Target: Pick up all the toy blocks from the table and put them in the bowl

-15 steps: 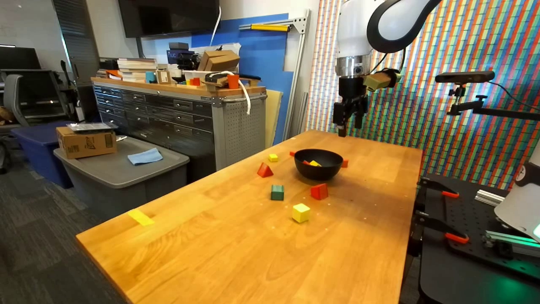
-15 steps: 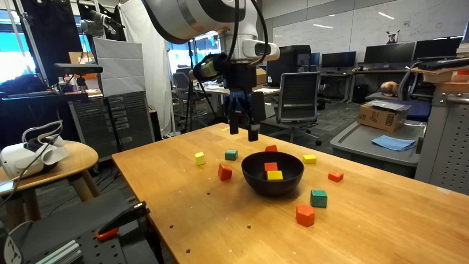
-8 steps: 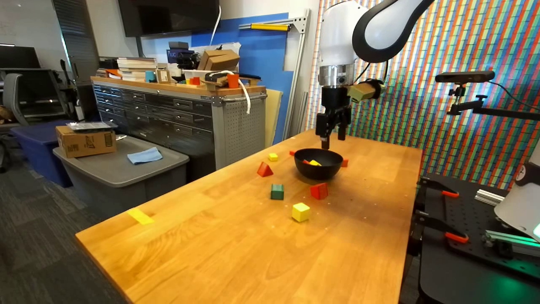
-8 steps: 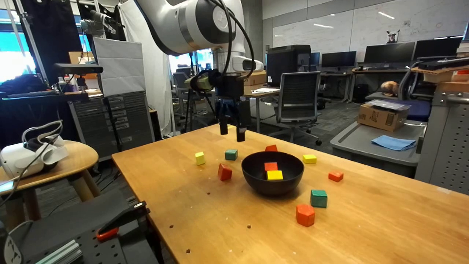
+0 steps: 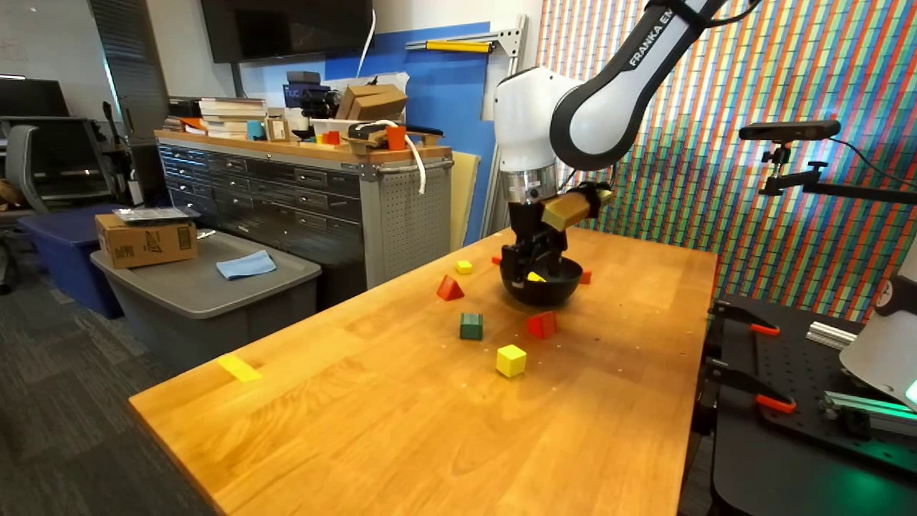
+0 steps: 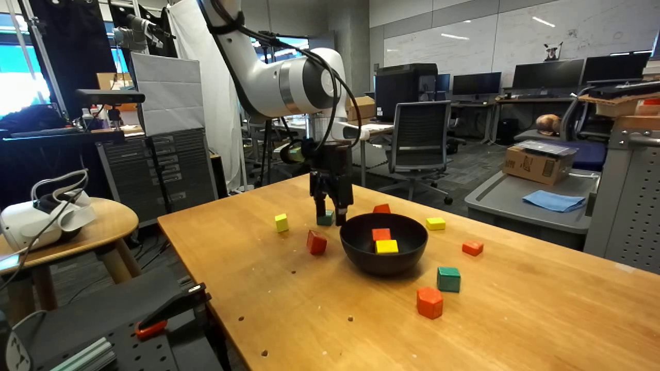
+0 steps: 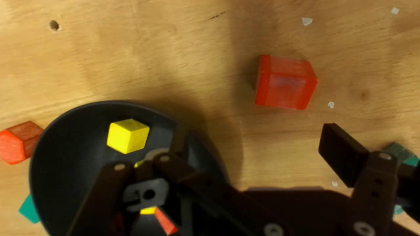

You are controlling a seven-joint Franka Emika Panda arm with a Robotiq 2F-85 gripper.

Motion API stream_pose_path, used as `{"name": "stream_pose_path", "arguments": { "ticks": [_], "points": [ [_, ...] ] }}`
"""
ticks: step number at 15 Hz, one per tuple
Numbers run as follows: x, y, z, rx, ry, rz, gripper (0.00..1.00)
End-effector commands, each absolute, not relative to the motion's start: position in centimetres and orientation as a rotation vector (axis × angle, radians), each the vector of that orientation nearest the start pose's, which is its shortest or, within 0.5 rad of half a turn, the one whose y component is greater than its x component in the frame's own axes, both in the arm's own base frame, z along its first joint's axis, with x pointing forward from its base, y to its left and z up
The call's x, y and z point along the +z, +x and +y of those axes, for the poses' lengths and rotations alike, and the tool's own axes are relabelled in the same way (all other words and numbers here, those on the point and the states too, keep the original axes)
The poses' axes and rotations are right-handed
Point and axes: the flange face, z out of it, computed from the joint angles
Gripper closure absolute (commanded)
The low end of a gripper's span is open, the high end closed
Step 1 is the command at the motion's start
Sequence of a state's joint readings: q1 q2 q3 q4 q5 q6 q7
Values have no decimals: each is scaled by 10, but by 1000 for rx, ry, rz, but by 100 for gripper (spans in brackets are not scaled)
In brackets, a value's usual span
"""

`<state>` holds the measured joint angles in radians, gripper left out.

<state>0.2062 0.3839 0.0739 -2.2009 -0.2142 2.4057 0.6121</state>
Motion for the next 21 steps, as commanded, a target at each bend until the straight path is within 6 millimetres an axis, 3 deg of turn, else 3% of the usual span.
{"name": "stream_pose_path", "arguments": {
  "ticks": [1, 8, 15, 17, 21],
  "points": [
    [181, 518, 164, 293, -3250, 277, 0],
    [176, 503, 166, 411, -3085, 375, 0],
    [145, 507, 155, 419, -3114, 516, 0],
    [135, 508, 154, 456, -3107, 530, 26],
    [136, 508, 156, 473, -3096, 532, 58]
  ]
}}
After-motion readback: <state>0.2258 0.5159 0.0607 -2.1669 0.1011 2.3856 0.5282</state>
